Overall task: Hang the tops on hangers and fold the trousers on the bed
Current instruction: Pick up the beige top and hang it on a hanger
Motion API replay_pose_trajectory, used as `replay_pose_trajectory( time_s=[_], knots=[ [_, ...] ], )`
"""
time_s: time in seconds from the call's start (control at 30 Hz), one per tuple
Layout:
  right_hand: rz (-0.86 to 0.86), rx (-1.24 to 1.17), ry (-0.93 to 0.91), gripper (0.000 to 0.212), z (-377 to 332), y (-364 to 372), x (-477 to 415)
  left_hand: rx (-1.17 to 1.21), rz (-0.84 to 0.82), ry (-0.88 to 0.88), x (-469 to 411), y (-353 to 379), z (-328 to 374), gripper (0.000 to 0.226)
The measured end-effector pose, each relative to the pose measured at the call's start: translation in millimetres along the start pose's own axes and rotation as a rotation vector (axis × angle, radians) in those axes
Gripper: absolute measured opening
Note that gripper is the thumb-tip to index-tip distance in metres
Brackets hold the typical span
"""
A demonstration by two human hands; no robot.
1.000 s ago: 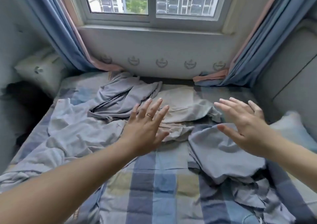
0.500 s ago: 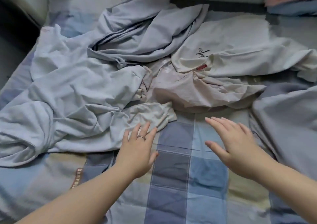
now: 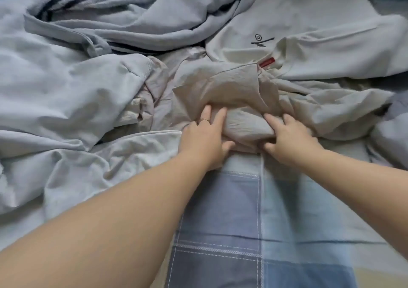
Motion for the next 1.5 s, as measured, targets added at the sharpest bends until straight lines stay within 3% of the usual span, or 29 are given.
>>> replay_pose_trajectory(
  time_s=[0.07, 0.17, 0.27, 0.43, 0.63, 0.83, 1.03, 1.1, 1.2, 1.3, 1.37, 1.43, 1.5],
  knots=[
    [0.093, -0.078, -0.059, 0.049, 11, 13, -9, -0.070, -0.004, -0.053, -11, 17, 8, 0.068],
    [0.241, -0.080, -0.130, 0.049, 21, 31, -10, -0.117, 0.104, -0.107, -18, 24, 15, 0.032],
    [0.279, -0.137, -0.160, 0.045, 20, 26, -11, -0.079, 0.133, -0.093, -25, 17, 13, 0.020],
    [0.043, -0.208, -0.034, 0.020, 13, -1, 28, 0.038, -0.038, -0.103, 16, -8, 9, 0.014],
    [-0.154, -0.301, -0.047, 0.020, 1, -31, 159, 0.162, -0.252, -0.061, 146, -55, 15, 0.012],
    [-0.110, -0.550, 0.005, 0.025, -29, -142, 284, 0.560, -0.294, -0.285, 252, -186, 24, 0.025],
    [0.028, -0.760, -0.006, 0.022, -50, -293, 399, 0.928, -0.303, -0.321, 368, -334, 62, 0.044],
    [0.083, -0.832, -0.021, 0.026, -51, -337, 429, 0.871, -0.288, -0.170, 391, -373, 74, 0.041],
    [0.190, -0.949, -0.058, 0.035, -49, -398, 471, 0.700, -0.287, -0.044, 408, -402, 81, 0.011],
    [0.280, -0.984, -0.044, 0.029, -29, -441, 500, 0.769, -0.186, -0.101, 406, -427, 76, 0.025],
    [0.307, -1.007, 0.008, 0.025, -9, -461, 512, 0.893, -0.104, -0.150, 400, -446, 76, 0.022],
    [0.288, -1.065, 0.057, 0.026, 3, -478, 524, 0.976, -0.010, -0.219, 390, -465, 77, 0.029],
    [0.247, -1.156, 0.082, 0.025, 6, -496, 536, 0.985, 0.060, -0.316, 381, -485, 79, 0.023]
  ],
)
Point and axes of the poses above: each hand's wrist, its own x-axis away from the middle knuckle, its own y-axis out of the palm, z = x × y, the point moved 7 cm from there along -x, towards the middle knuckle, and after that the axes turned 14 degrees about -x, right-handed, at the moved point
